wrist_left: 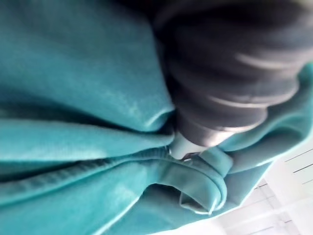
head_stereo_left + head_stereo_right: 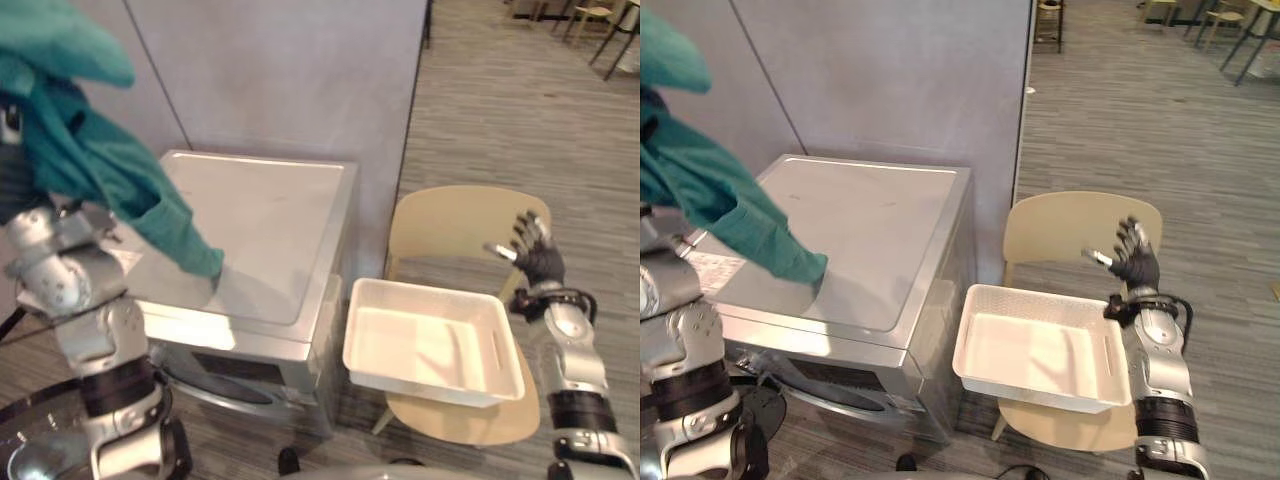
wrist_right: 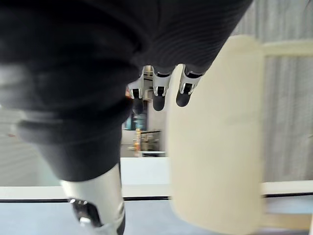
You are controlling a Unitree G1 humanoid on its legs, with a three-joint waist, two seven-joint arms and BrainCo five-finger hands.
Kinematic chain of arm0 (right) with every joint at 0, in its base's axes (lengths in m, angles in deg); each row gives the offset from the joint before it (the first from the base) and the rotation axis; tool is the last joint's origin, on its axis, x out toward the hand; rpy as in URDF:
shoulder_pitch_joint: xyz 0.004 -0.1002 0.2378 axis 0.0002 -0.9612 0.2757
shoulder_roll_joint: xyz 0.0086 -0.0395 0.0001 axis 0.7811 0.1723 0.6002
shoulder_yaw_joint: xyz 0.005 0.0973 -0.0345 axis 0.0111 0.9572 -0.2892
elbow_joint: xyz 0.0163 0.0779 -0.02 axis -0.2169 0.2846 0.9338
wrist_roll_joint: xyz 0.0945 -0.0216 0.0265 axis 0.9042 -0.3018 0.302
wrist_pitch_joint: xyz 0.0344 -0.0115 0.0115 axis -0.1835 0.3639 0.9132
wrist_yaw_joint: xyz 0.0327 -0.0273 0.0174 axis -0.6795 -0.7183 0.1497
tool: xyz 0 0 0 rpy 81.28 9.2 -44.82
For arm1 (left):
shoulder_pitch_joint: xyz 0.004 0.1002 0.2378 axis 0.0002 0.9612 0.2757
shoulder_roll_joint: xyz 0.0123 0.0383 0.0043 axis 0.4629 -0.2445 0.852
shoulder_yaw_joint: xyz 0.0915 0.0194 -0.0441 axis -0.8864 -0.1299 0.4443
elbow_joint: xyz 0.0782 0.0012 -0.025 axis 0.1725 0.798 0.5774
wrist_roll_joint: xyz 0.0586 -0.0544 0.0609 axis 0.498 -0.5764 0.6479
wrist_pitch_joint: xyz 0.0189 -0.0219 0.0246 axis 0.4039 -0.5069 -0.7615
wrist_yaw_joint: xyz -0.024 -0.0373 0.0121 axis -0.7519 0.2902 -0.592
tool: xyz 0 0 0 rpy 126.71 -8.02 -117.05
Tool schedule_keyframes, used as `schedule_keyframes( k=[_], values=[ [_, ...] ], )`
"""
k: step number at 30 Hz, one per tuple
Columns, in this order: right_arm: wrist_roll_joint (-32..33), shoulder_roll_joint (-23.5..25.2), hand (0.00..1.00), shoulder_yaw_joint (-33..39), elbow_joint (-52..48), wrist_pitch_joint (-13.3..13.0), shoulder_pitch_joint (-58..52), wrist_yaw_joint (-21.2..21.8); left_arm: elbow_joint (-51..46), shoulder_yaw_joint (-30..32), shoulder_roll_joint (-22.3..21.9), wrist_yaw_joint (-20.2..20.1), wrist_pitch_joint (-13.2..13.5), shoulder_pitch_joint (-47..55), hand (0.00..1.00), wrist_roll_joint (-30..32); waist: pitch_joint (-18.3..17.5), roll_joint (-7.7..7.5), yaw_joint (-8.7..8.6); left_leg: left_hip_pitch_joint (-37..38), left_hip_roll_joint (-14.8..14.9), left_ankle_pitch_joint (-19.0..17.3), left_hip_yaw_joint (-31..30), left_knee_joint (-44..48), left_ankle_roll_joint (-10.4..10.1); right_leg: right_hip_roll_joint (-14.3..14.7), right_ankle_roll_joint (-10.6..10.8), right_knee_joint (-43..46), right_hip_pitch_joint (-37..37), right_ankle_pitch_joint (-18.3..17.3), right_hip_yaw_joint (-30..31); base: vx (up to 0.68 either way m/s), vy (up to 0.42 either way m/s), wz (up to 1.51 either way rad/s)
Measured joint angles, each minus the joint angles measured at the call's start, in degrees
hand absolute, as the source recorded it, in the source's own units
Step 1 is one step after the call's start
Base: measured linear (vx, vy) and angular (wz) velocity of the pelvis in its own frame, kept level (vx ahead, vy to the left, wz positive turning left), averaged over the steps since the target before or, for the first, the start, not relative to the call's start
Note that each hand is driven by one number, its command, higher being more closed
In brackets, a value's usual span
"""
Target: Pick up the laundry basket with both hands and put the clothes into the washing machine.
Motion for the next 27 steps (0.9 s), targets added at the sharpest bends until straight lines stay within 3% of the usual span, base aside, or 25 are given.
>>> schedule_keyframes(
  k=[2, 3, 5, 6, 7, 8, 9, 10, 11, 13, 16, 18, 20, 22, 24, 25, 26, 27],
  values=[
    [-5.6, -2.9, 0.0, 0.3, 2.9, 2.3, -2.3, 3.0, -1.8, 1.2, -0.6, -1.1, -0.1, 3.8, 1.0, 0.0, 0.0, 0.02, 1.29, -1.8, -0.3, 0.2, -2.7, 0.3, -0.2, -0.1, 0.0, 0.2, 0.0, -0.2, -2.8, -0.01, 0.008, 0.79],
    [-11.1, -5.4, 0.0, 0.7, 4.8, 4.1, -4.9, 5.8, -2.8, 1.9, -2.4, -1.9, -0.1, 5.7, 1.0, 0.1, 0.0, 0.07, 1.72, -4.2, -1.2, 1.5, -6.7, 0.4, -0.2, -0.5, 0.9, 1.4, -0.1, -1.4, -6.7, -0.03, 0.016, 1.15],
    [-15.6, -7.9, 0.0, 0.6, 4.7, 5.0, -10.5, 9.6, -3.3, 1.8, -6.8, -2.7, -0.4, 8.2, 1.0, 0.3, 0.2, 0.17, 2.85, -6.0, -2.0, 1.3, -9.3, 0.4, 0.9, -1.7, 1.2, 6.1, 0.0, -4.0, -11.9, -0.04, 0.021, 1.37],
    [-16.9, -8.3, 0.0, 0.6, 4.4, 5.1, -12.4, 11.5, -3.8, 1.8, -8.4, -2.7, -0.7, 9.5, 1.0, 0.6, 0.2, 0.31, 2.91, -6.4, -2.1, 0.5, -8.5, 0.3, 3.0, -2.2, 1.0, 7.8, 0.2, -4.5, -13.7, -0.01, 0.035, 1.73],
    [-18.6, -8.3, 0.0, -0.1, 3.9, 5.0, -16.5, 15.1, -4.2, 1.4, -11.2, -2.7, -1.0, 12.1, 1.0, 1.2, 0.9, -0.91, 2.79, -6.6, -2.3, -3.5, -3.5, 0.6, 8.6, -3.5, 0.0, 8.7, 1.3, -5.2, -17.7, 0.0, 0.05, 1.65],
    [-19.6, -8.2, 0.0, -2.1, 3.9, 4.8, -18.6, 17.4, -4.2, 1.1, -12.7, -2.8, -1.6, 13.1, 1.0, 1.2, 2.1, -3.1, 2.83, -7.1, -2.7, -7.6, 2.4, 2.9, 13.5, -5.0, -0.3, 7.7, 2.9, -5.3, -19.7, 0.0, 0.097, 1.81],
    [-20.1, -8.3, 0.0, -5.8, 3.9, 4.7, -19.2, 20.6, -4.2, 1.0, -14.1, -3.3, -1.7, 14.6, 1.0, 1.3, 3.8, -4.17, 3.46, -9.8, -1.0, -9.0, 10.5, 13.4, 15.6, -7.0, 1.1, 8.3, 4.0, -6.6, -22.3, -0.02, 0.092, 1.13],
    [-20.1, -8.4, 0.0, -8.7, 3.2, 4.6, -19.8, 22.5, -4.2, 0.2, -15.2, -3.8, -2.0, 16.3, 1.0, 1.3, 4.7, -3.18, 4.57, -9.8, 1.0, -9.5, 15.1, 21.7, 15.3, -7.1, 2.1, 10.6, 4.7, -7.9, -23.2, 0.0, 0.141, 1.3],
    [-19.8, -7.9, 0.0, -13.6, 1.5, 4.3, -21.3, 24.8, -4.2, -1.8, -16.6, -4.7, -2.5, 18.3, 1.0, 1.5, 5.0, -2.13, 4.21, -9.6, 0.7, -11.3, 15.0, 21.6, 10.6, -7.5, 3.7, 11.9, 6.6, -9.2, -26.0, 0.01, 0.115, 1.05],
    [-19.2, -5.5, 0.0, -21.9, -0.2, 4.3, -21.9, 28.5, -4.2, -5.9, -18.8, -6.0, -2.7, 20.5, 1.0, 3.1, 5.0, -2.16, 4.85, -9.8, -1.8, -11.0, 12.2, 20.1, 10.2, -8.2, 3.7, 11.9, 8.2, -9.4, -28.4, -0.01, 0.098, 1.05],
    [-20.5, -1.5, 0.0, -26.5, 0.4, 5.2, -19.9, 30.4, -4.2, -10.1, -20.3, -7.5, -3.7, 23.3, 1.0, 6.5, 5.6, -3.06, 5.66, -10.5, -4.3, -11.0, 9.3, 20.0, 10.1, -8.7, 3.7, 11.8, 10.3, -9.3, -31.3, 0.01, 0.073, 0.83],
    [-22.7, 0.4, 0.0, -28.7, 3.1, 5.0, -19.8, 31.4, -3.1, -12.4, -20.9, -7.7, -4.6, 23.9, 1.0, 8.8, 6.7, -5.4, 5.99, -10.5, -6.5, -11.5, 7.3, 20.7, 10.4, -10.2, 3.2, 13.0, 12.3, -9.6, -34.4, 0.06, 0.075, 0.58],
    [-23.9, 0.6, 0.0, -28.8, 5.9, 3.9, -18.6, 31.7, -1.5, -12.6, -21.4, -7.8, -5.0, 24.0, 1.0, 10.1, 7.0, -6.23, 6.1, -10.5, -7.3, -12.1, 6.9, 21.0, 10.9, -11.9, 1.8, 16.2, 12.3, -10.4, -34.6, 0.05, 0.048, 0.32],
    [-26.8, 2.8, 0.0, -29.1, 17.3, 1.7, -14.8, 31.4, 2.1, -15.6, -21.4, -8.1, -6.3, 23.8, 1.0, 10.4, 7.5, -7.51, 5.92, -10.0, -9.2, -13.3, 5.4, 21.5, 11.7, -16.6, 0.6, 24.5, 11.7, -10.5, -34.2, 0.08, 0.087, 0.5],
    [-29.7, 6.0, 0.0, -28.4, 30.6, 0.7, -10.4, 28.3, 4.7, -19.3, -21.3, -8.3, -7.0, 24.4, 1.0, 11.2, 7.9, -7.99, 6.38, -8.3, -10.4, -14.0, 3.7, 21.3, 12.6, -20.3, -3.8, 32.1, 11.2, -7.6, -32.9, 0.14, 0.101, 0.53],
    [-32.2, 8.3, 0.0, -26.9, 38.3, 0.9, -8.5, 25.1, 6.3, -22.0, -21.3, -8.3, -7.2, 25.5, 1.0, 11.3, 8.0, -7.64, 7.33, -5.9, -11.0, -14.4, 2.2, 20.0, 12.9, -22.0, -9.4, 37.3, 9.6, -4.3, -29.0, 0.17, 0.152, 0.53],
    [-33.3, 9.3, 0.0, -23.2, 44.5, 1.1, -7.6, 21.5, 8.0, -24.8, -21.1, -8.3, -7.2, 25.6, 1.0, 11.3, 8.6, -6.66, 7.65, -4.8, -11.3, -14.6, -0.1, 19.5, 12.9, -20.4, -8.6, 41.4, 7.0, -7.4, -23.1, 0.16, 0.164, 0.62],
    [-33.7, 9.4, 0.0, -21.6, 46.4, 1.1, -6.9, 20.0, 9.0, -25.5, -21.1, -8.2, -7.2, 25.6, 1.0, 11.3, 8.6, -6.7, 7.58, -4.3, -11.6, -14.4, -1.3, 18.9, 12.9, -18.5, -7.6, 42.7, 5.4, -10.2, -20.1, 0.12, 0.165, 0.88]
  ],
)
